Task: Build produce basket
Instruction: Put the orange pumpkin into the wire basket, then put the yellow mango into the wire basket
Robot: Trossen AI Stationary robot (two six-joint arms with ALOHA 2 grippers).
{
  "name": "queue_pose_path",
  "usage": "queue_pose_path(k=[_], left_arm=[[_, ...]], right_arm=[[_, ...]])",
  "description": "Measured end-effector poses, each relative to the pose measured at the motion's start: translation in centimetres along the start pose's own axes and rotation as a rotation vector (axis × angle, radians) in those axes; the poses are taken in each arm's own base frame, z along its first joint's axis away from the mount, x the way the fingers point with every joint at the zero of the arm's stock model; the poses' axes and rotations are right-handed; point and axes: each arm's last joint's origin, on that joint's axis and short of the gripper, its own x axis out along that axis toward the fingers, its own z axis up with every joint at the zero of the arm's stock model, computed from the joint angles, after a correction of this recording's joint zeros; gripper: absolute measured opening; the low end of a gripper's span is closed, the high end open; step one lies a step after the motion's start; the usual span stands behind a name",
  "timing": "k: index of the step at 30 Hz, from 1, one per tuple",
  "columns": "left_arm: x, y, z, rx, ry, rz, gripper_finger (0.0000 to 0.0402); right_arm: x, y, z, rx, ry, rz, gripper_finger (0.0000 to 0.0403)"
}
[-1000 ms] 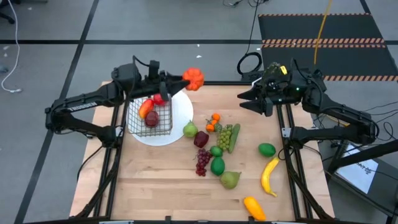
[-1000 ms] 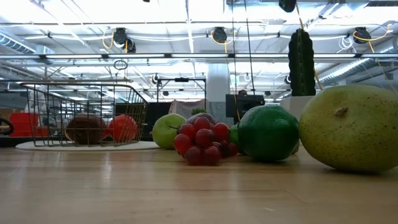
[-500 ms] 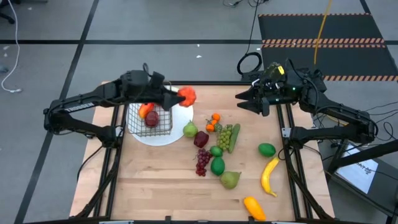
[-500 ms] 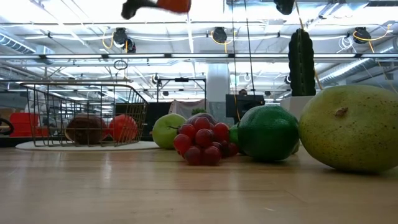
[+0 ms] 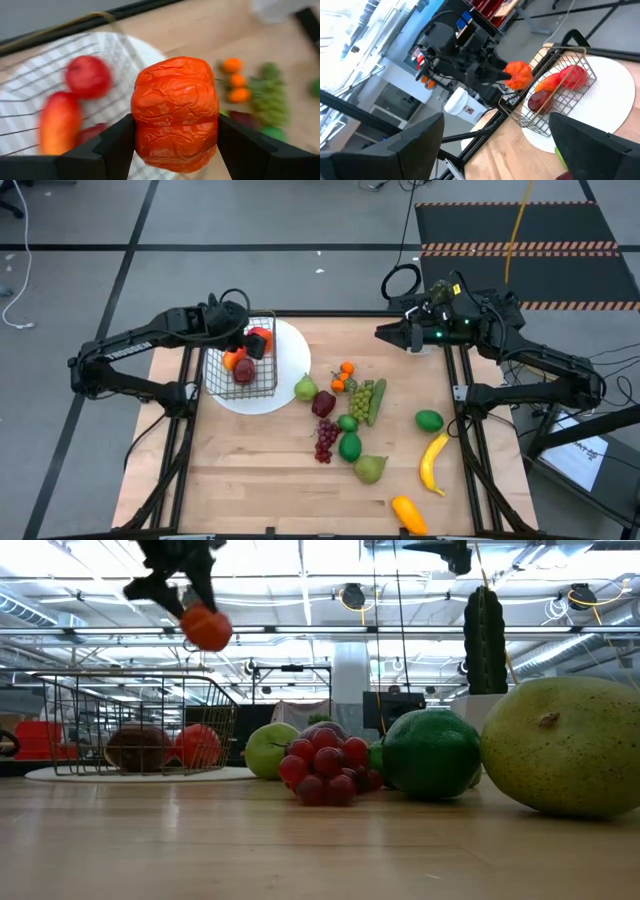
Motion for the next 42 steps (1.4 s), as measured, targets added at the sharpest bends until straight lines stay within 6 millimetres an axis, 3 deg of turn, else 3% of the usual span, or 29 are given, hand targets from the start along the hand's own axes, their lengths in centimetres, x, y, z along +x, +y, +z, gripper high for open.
queue_pose_path(k=[12, 19, 25, 36, 42], left_arm=[[5.5, 3.6, -2.0, -0.067, 0.108, 0.147, 0.0253], [7.8, 4.2, -2.7, -0.018, 0.108, 0.089, 0.0253], [9.8, 4.9, -3.7, -0.082, 0.135, 0.055, 0.0254], [10.0, 4.8, -4.1, -0.085, 0.169, 0.021, 0.0329], [9.8, 4.4, -3.8, -0.137, 0.193, -0.05, 0.034]], right_arm=[[0.9, -0.5, 0.3, 0.026, -0.075, -0.062, 0.0352], [2.1, -0.2, 1.0, 0.01, -0.154, -0.014, 0.0352], [3.0, 0.3, 1.0, -0.003, -0.174, 0.044, 0.0352], [3.8, 1.3, -0.7, -0.025, -0.147, 0.043, 0.0352], [3.9, 1.7, -1.1, -0.031, -0.128, 0.058, 0.0352]])
